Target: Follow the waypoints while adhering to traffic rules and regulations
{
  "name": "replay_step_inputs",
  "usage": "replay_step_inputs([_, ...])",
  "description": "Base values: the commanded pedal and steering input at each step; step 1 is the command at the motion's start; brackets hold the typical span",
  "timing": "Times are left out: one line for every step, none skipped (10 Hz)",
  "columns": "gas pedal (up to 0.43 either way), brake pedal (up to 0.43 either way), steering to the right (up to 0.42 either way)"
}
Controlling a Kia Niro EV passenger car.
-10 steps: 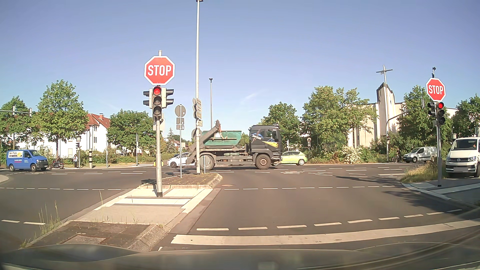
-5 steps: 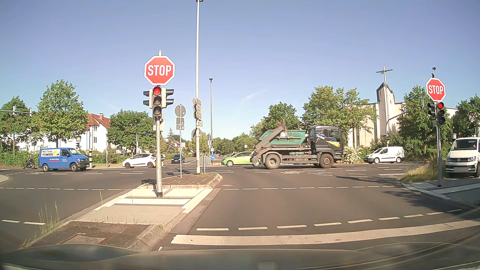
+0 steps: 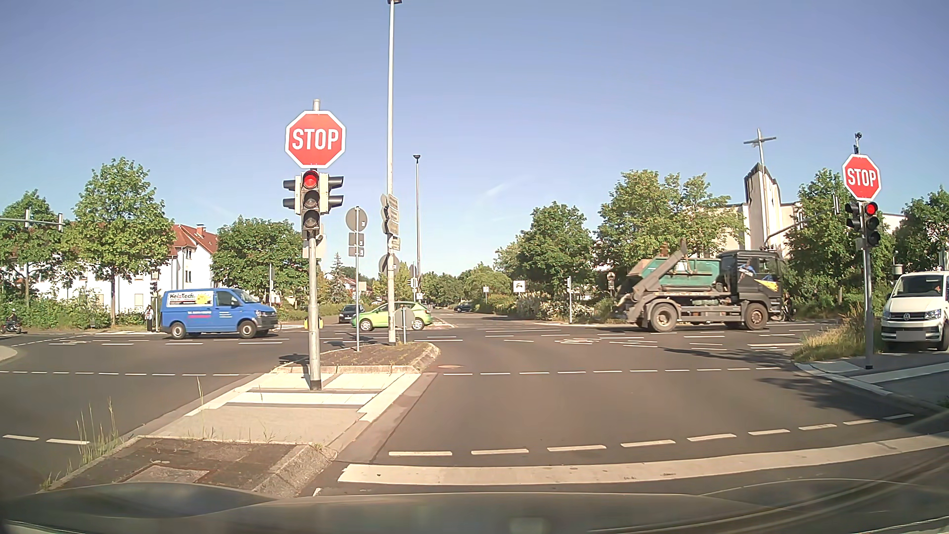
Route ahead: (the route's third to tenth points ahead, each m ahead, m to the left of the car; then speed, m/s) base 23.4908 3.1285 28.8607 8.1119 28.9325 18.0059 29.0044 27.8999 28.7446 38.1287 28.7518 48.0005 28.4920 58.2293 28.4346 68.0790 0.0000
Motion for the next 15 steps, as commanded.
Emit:
replay_step_inputs([0.0,0.305,0.012])
replay_step_inputs([0.0,0.305,0.012])
replay_step_inputs([0.0,0.305,0.012])
replay_step_inputs([0.0,0.305,0.012])
replay_step_inputs([0.0,0.305,0.012])
replay_step_inputs([0.0,0.305,0.012])
replay_step_inputs([0.0,0.305,0.012])
replay_step_inputs([0.0,0.305,0.012])
replay_step_inputs([0.0,0.305,0.012])
replay_step_inputs([0.0,0.305,0.012])
replay_step_inputs([0.0,0.305,0.012])
replay_step_inputs([0.0,0.305,0.012])
replay_step_inputs([0.0,0.305,0.012])
replay_step_inputs([0.0,0.305,0.012])
replay_step_inputs([0.0,0.305,0.012])
